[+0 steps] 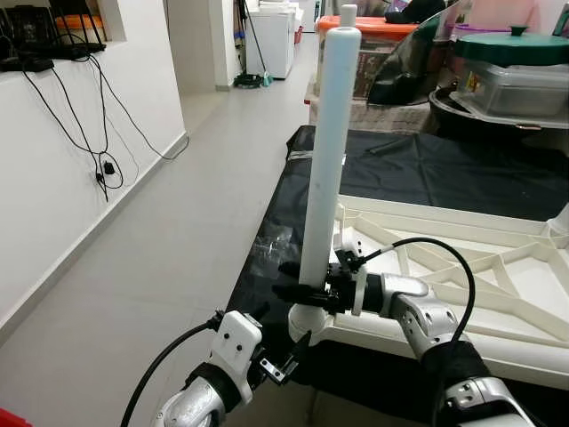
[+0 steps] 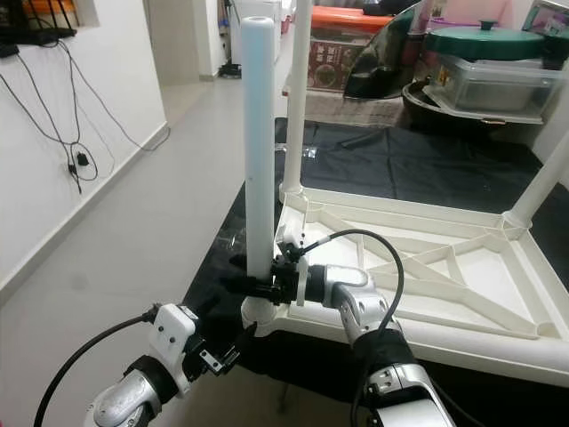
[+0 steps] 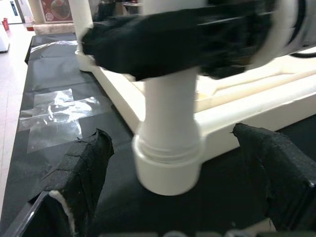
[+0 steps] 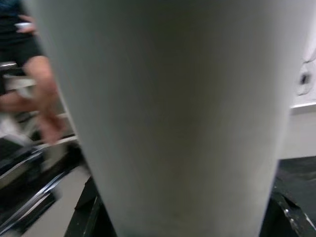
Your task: Building children table
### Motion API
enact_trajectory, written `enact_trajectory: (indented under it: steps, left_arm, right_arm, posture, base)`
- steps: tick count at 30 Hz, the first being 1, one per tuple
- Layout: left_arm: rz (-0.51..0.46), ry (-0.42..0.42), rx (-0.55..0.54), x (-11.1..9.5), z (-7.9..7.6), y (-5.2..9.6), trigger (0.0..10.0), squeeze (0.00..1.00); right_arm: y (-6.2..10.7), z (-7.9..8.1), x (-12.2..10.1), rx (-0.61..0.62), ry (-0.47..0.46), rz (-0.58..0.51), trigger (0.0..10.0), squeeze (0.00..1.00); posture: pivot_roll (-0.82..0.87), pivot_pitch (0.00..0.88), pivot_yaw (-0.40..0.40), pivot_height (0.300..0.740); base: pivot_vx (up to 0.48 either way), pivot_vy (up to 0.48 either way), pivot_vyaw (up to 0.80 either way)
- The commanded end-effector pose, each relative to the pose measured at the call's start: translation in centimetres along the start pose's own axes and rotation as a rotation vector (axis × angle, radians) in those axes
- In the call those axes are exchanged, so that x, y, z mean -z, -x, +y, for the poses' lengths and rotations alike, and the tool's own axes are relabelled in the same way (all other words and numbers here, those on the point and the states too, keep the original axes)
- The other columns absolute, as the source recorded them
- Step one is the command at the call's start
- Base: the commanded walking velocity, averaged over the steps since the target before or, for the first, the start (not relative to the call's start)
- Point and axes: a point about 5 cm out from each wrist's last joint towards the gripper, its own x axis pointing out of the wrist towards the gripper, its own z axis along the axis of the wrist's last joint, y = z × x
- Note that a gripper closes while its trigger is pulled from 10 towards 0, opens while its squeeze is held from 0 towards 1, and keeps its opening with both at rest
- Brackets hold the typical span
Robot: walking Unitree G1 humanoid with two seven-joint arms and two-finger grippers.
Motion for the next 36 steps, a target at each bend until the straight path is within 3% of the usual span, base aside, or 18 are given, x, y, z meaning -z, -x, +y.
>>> enact_trajectory:
  steps: [1,2,4,6,9,10,12,13,14,17,24,25,26,27,31,32,35,36]
  left_arm:
    - [0.011,0.017,0.001,0.2,-0.1,0.1,10.0,0.00]
    - [0.011,0.017,0.001,0.2,-0.1,0.1,10.0,0.00]
    - [0.011,0.017,0.000,0.2,-0.1,0.1,10.0,0.00]
    - [0.011,0.017,0.000,0.2,-0.1,0.1,10.0,0.00]
    - [0.015,0.018,0.005,0.2,0.0,0.1,10.0,0.00]
    - [0.015,0.018,0.005,0.2,0.0,0.1,10.0,0.00]
    - [0.016,0.018,0.008,0.3,0.0,0.1,10.0,0.00]
    - [0.016,0.018,0.008,0.3,0.0,0.1,10.0,0.00]
    - [0.016,0.018,0.008,0.3,0.0,0.1,10.0,0.00]
    - [0.016,0.017,0.008,0.2,0.0,0.1,10.0,0.00]
    - [0.014,0.017,0.006,0.2,0.1,0.0,10.0,0.00]
    - [0.013,0.017,0.006,0.2,0.0,0.0,10.0,0.00]
    - [0.014,0.018,0.006,0.2,0.0,0.0,10.0,0.00]
    - [0.013,0.019,0.006,0.2,0.0,0.0,10.0,0.00]
    - [0.013,0.021,0.006,0.2,0.0,0.0,10.0,0.00]
    - [0.014,0.023,0.007,0.2,0.0,0.1,10.0,0.00]
    - [0.014,0.023,0.008,0.2,0.0,0.1,10.0,0.00]
    - [0.014,0.023,0.008,0.2,0.0,0.1,10.0,0.00]
  right_arm:
    - [-0.5,-0.2,0.3,0.058,-0.004,0.000,0.0,0.00]
    - [-0.5,-0.2,0.3,0.058,-0.004,0.000,0.0,0.00]
    - [-0.7,-1.3,-0.5,0.259,-0.002,-0.071,0.0,0.00]
    - [-0.7,-1.3,-0.5,0.259,-0.002,-0.071,0.0,0.00]
    - [1.3,-4.1,0.6,0.998,-0.068,-0.060,0.0,0.00]
    - [1.3,-4.1,0.6,0.998,-0.068,-0.060,0.0,0.00]
    - [3.1,-4.1,1.5,1.318,-0.093,-0.056,0.0,0.00]
    - [3.1,-4.1,1.5,1.318,-0.093,-0.056,0.0,0.00]
    - [3.7,-3.5,1.9,1.439,-0.104,-0.070,0.0,0.00]
    - [3.9,-2.1,2.6,1.595,-0.139,-0.096,0.0,0.00]
    - [2.0,-0.6,2.7,1.659,-0.207,-0.134,0.0,0.00]
    - [1.4,-0.6,2.6,1.630,-0.210,-0.140,1.8,0.00]
    - [0.8,-0.6,2.4,1.587,-0.201,-0.147,10.0,0.00]
    - [0.4,-0.5,2.2,1.561,-0.199,-0.159,10.0,1.00]
    - [-0.4,-0.6,1.3,1.486,-0.182,-0.219,10.0,1.00]
    - [-0.6,-0.7,0.7,1.453,-0.165,-0.254,10.0,0.53]
    - [-0.6,-1.0,0.1,1.394,-0.142,-0.287,10.0,0.53]
    - [-0.6,-1.2,-0.2,1.326,-0.150,-0.312,10.0,0.00]
  posture:
    - [0.06,0.000,-0.041,0.740]
    - [0.06,0.000,-0.041,0.740]
    - [0.05,0.000,-0.038,0.740]
    - [0.05,0.000,-0.038,0.740]
    - [0.05,0.000,-0.027,0.740]
    - [0.05,0.000,-0.027,0.740]
    - [0.05,0.000,-0.026,0.740]
    - [0.05,0.000,-0.026,0.740]
    - [0.05,0.000,-0.030,0.740]
    - [0.05,0.000,-0.030,0.740]
    - [0.05,0.000,-0.031,0.740]
    - [0.04,0.000,-0.030,0.740]
    - [0.04,0.000,-0.033,0.740]
    - [0.03,0.000,-0.033,0.740]
    - [0.03,0.000,-0.032,0.740]
    - [0.02,0.000,-0.029,0.740]
    - [0.02,0.000,-0.028,0.740]
    - [0.02,0.000,-0.026,0.740]
  base:
    - [0.000,0.000,0.00]
    - [0.000,0.000,0.00]
    - [0.000,0.000,0.00]
    - [0.000,0.000,0.00]
    - [0.000,0.000,0.00]
    - [0.000,0.000,0.00]
    - [0.000,0.000,0.00]
    - [0.000,0.000,0.00]
    - [0.000,0.000,0.00]
    - [0.000,0.000,0.00]
    - [0.000,0.000,0.00]
    - [0.000,0.000,0.00]
    - [0.000,0.000,0.00]
    - [0.000,0.000,0.00]
    - [0.000,0.000,0.00]
    - [0.000,0.000,0.00]
    - [0.000,0.000,0.00]
    - [0.000,0.000,0.00]
